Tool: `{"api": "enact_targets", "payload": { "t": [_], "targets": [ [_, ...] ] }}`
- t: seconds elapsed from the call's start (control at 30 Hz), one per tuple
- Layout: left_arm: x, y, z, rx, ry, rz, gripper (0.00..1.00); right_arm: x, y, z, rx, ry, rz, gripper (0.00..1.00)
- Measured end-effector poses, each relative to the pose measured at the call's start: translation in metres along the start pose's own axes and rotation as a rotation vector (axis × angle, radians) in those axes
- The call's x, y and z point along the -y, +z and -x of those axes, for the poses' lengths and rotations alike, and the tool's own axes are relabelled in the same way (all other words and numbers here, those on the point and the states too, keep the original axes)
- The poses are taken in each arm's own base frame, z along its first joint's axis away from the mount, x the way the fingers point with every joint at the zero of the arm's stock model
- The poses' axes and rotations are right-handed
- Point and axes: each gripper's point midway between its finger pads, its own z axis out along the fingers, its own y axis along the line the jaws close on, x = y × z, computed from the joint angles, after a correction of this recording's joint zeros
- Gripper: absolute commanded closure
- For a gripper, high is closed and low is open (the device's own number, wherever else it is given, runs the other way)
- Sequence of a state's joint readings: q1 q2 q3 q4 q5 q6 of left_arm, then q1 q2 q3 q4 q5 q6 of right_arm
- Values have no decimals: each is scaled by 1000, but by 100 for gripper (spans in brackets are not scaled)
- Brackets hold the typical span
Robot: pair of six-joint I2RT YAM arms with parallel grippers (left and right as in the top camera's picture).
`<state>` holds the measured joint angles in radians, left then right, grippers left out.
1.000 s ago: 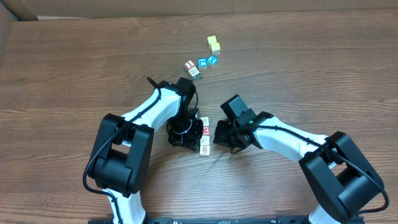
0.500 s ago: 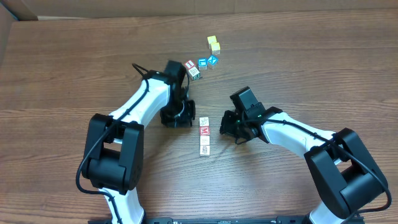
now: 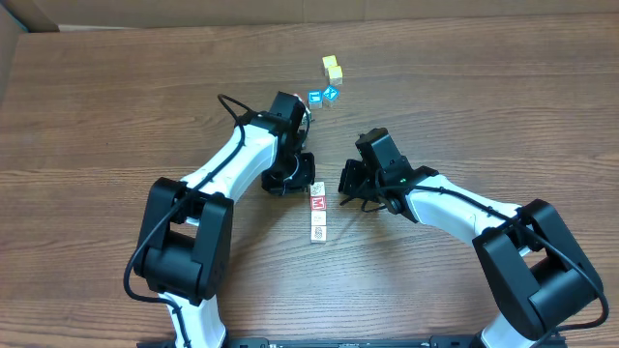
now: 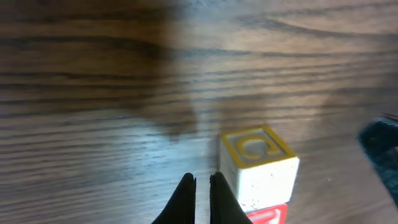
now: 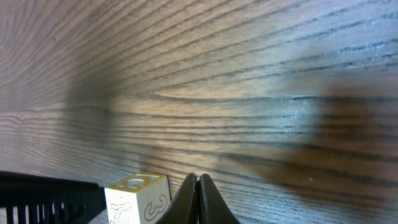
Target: Flip 4 blocks
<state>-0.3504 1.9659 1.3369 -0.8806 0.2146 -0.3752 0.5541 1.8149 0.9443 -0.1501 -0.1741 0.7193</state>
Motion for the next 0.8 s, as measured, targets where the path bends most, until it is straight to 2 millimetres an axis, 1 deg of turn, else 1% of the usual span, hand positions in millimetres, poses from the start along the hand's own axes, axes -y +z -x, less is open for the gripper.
{"api": "enact_targets", "payload": {
  "t": [0.07, 0.2, 0.27, 0.33, 0.4, 0.47, 0.57, 0.6, 0.67, 0.7, 0.73, 0.77, 0.8],
  "targets": [
    [-2, 0, 8, 37, 1, 13, 96, -1, 0, -1, 3, -14, -1, 96],
    [3, -3, 38, 162, 18, 4, 96, -9, 2, -8, -6, -48, 7, 96],
    [8, -5, 50, 211, 28, -8, 96, -8, 2, -17, -35, -57, -3, 96],
    [10, -7, 56, 239, 34, -15, 96, 0, 2, -30, -88, -52, -37, 96],
    [11, -8, 60, 255, 38, -18, 96, 10, -6, -42, -138, -40, -84, 96],
    [12, -8, 62, 263, 50, -20, 96, 12, -20, -45, -150, -35, -107, 96],
    [12, -8, 63, 267, 68, -20, 96, -7, -56, -39, -112, -51, -73, 96],
    [13, -8, 63, 266, 81, -19, 96, -18, -71, -37, -94, -56, -52, 96],
    [14, -8, 62, 262, 107, -27, 96, -35, -90, -42, -85, -59, -27, 96],
    [16, -8, 61, 259, 118, -33, 96, -42, -96, -48, -89, -58, -18, 96],
    [16, -8, 60, 257, 128, -37, 96, -48, -99, -58, -102, -58, -17, 96],
    [17, -8, 60, 253, 137, -40, 96, -51, -98, -65, -116, -54, -18, 96],
    [18, -8, 59, 248, 142, -42, 96, -53, -96, -77, -139, -49, -26, 96]
  ]
}}
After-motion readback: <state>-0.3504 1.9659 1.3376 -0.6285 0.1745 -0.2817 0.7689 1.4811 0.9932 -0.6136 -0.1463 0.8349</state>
